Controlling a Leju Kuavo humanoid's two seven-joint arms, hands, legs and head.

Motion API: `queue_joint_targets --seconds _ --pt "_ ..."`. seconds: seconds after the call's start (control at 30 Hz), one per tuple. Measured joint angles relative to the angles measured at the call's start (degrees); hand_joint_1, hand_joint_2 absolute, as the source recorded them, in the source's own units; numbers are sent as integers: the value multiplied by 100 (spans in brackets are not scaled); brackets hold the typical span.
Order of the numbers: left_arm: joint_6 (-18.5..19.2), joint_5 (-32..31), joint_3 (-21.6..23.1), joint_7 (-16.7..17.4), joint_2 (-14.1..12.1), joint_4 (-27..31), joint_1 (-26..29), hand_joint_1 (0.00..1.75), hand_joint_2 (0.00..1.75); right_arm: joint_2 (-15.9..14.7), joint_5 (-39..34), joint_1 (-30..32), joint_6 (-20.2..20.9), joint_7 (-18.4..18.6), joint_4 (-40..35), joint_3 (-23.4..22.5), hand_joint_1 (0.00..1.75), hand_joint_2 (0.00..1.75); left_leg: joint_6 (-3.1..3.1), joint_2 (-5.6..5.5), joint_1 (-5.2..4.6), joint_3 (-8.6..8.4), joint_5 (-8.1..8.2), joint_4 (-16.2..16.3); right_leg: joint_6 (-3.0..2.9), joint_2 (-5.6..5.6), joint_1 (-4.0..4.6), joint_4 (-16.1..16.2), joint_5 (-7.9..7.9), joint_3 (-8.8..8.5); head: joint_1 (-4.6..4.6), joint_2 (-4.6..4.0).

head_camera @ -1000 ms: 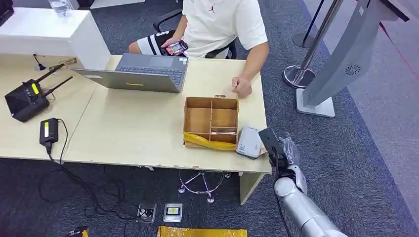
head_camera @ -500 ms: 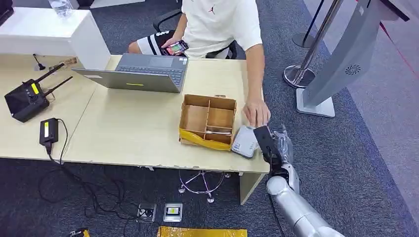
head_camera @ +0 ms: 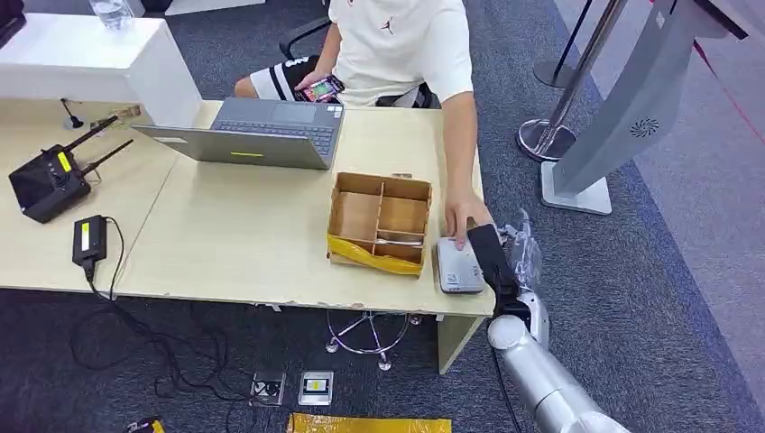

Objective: Pass the card to the sensor for recognition and then transmit it.

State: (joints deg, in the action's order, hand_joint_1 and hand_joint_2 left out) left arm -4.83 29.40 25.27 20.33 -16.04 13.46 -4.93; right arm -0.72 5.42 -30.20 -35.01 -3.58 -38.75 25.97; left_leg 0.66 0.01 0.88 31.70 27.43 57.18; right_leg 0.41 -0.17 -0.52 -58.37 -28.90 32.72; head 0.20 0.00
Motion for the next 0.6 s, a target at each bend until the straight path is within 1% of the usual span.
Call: queue_joint_targets --seconds 0.1,0.3,0.37,0.4,0.43,0.53,0.6 --pt "46 2 4 -22 -7 0 -3 0 175 0 -20 -1 282 207 2 123 175 175 0 0 0 0 0 0 0 0 0 0 0 1 0 0" --pt "116 28 9 -59 -13 0 -3 0 175 0 -7 -18 672 563 22 459 175 175 0 0 0 0 0 0 0 0 0 0 0 0 0 0" --pt "124 57 9 -59 -15 0 -5 0 175 0 61 -32 742 727 24 546 175 175 0 2 0 -2 0 -1 0 1 0 0 0 0 0 0" --pt "129 63 11 -61 -22 0 -4 0 175 -4 122 -56 773 902 31 640 175 175 0 4 0 -4 0 0 0 3 0 0 0 -1 2 0" --pt "133 66 13 -61 -28 0 -4 0 175 -9 151 -63 786 972 35 675 175 175 0 5 0 -5 0 0 0 4 0 0 0 -1 2 0" --pt "153 76 26 -68 -48 0 -4 0 175 -20 175 -65 797 1064 68 765 175 175 0 5 0 -8 0 0 0 4 0 1 0 -3 0 0" --pt "175 83 46 -70 -61 0 -3 0 175 -39 160 -65 734 1075 83 795 175 175 0 5 0 -10 0 0 0 3 0 1 1 -4 2 0"
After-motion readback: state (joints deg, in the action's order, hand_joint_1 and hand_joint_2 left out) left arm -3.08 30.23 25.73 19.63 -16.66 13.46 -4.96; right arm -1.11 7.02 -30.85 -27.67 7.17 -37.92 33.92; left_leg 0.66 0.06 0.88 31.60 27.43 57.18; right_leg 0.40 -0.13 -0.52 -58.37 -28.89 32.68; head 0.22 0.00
